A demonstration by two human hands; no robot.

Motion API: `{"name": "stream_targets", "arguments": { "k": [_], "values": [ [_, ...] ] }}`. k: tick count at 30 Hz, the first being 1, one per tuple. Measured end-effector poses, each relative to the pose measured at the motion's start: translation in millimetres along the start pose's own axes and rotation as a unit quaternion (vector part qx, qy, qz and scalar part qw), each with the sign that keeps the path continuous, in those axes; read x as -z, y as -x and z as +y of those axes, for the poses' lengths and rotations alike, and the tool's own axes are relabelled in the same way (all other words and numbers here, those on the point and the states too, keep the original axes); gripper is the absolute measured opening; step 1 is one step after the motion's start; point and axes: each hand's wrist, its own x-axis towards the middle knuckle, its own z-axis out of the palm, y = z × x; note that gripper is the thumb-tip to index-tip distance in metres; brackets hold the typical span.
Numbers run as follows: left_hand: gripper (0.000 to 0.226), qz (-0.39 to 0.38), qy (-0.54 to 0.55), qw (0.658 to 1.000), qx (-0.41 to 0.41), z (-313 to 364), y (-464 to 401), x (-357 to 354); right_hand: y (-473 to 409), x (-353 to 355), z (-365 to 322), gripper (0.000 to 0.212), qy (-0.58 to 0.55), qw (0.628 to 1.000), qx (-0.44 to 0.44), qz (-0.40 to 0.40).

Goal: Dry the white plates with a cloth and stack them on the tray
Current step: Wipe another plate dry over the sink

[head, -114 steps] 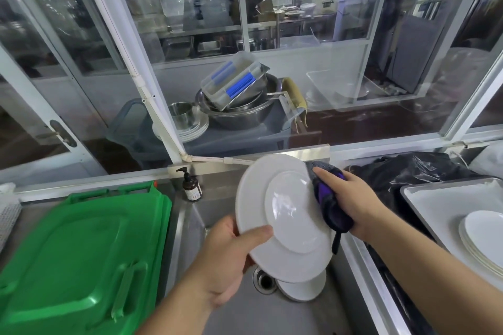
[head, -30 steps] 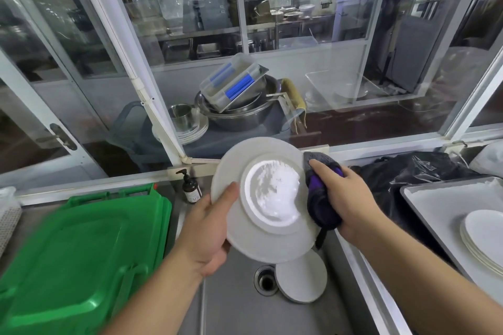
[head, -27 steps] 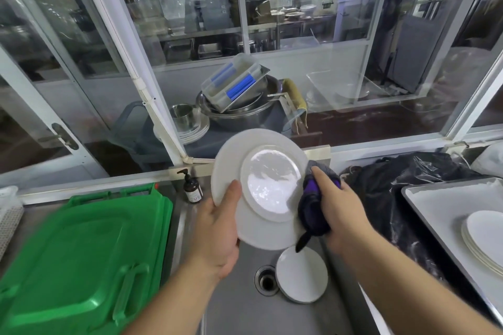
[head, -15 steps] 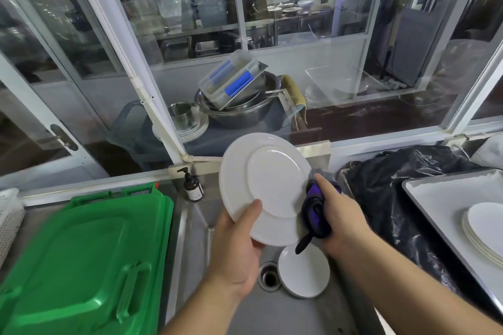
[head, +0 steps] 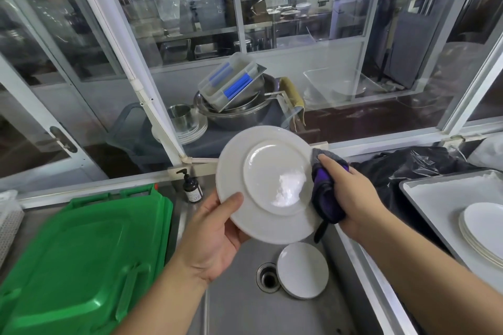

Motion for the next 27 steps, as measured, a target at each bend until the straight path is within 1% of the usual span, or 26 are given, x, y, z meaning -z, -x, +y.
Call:
{"name": "stream_targets", "arguments": {
  "k": [2, 3, 6, 8, 10, 12, 14, 16, 19, 20, 22, 25, 27],
  "values": [
    [0.04, 0.013, 0.016, 1.0, -0.024, -8, 1, -8, 4, -3, 10, 0.046, -0.038, 0.999, -0.023, 0.016],
    [0.039, 0.021, 0.023, 0.999, -0.033, -14, 2, -13, 7, -5, 15, 0.046, -0.056, 0.998, -0.032, 0.024],
    [0.038, 0.029, 0.047, 0.998, -0.043, -32, 8, -26, 18, -11, 32, 0.038, -0.118, 0.989, -0.077, 0.043],
    [0.039, 0.02, 0.048, 0.998, -0.038, -43, 13, -31, 23, -11, 39, 0.034, -0.151, 0.983, -0.099, 0.043],
    [0.044, 0.008, 0.032, 0.999, -0.026, -49, 18, -30, 23, -5, 40, 0.036, -0.161, 0.981, -0.105, 0.037],
    [0.055, 0.003, 0.001, 1.0, -0.02, -46, 20, -23, 21, 2, 34, 0.042, -0.141, 0.985, -0.101, 0.021],
    [0.056, 0.007, -0.021, 1.0, -0.014, -35, 17, -16, 20, 11, 21, 0.038, -0.1, 0.992, -0.074, 0.008],
    [0.053, 0.01, -0.026, 1.0, 0.006, -21, 12, -11, 20, 18, 7, 0.031, -0.042, 0.998, -0.04, -0.002],
    [0.044, 0.01, -0.061, 0.997, 0.045, -5, 7, -8, 21, 21, -12, 0.03, 0.021, 0.999, 0.015, -0.023],
    [0.041, 0.007, -0.077, 0.996, 0.051, -3, 6, -7, 20, 20, -16, 0.028, 0.035, 0.999, 0.03, -0.021],
    [0.044, 0.007, -0.095, 0.994, 0.054, -1, 3, -5, 20, 19, -21, 0.027, 0.052, 0.997, 0.048, -0.011],
    [0.044, 0.014, -0.084, 0.996, 0.034, -3, 2, -7, 19, 15, -17, 0.029, 0.072, 0.995, 0.071, 0.018],
    [0.043, 0.024, -0.07, 0.997, 0.019, -7, 4, -13, 21, 12, -7, 0.025, 0.117, 0.988, 0.089, 0.053]
  ]
}}
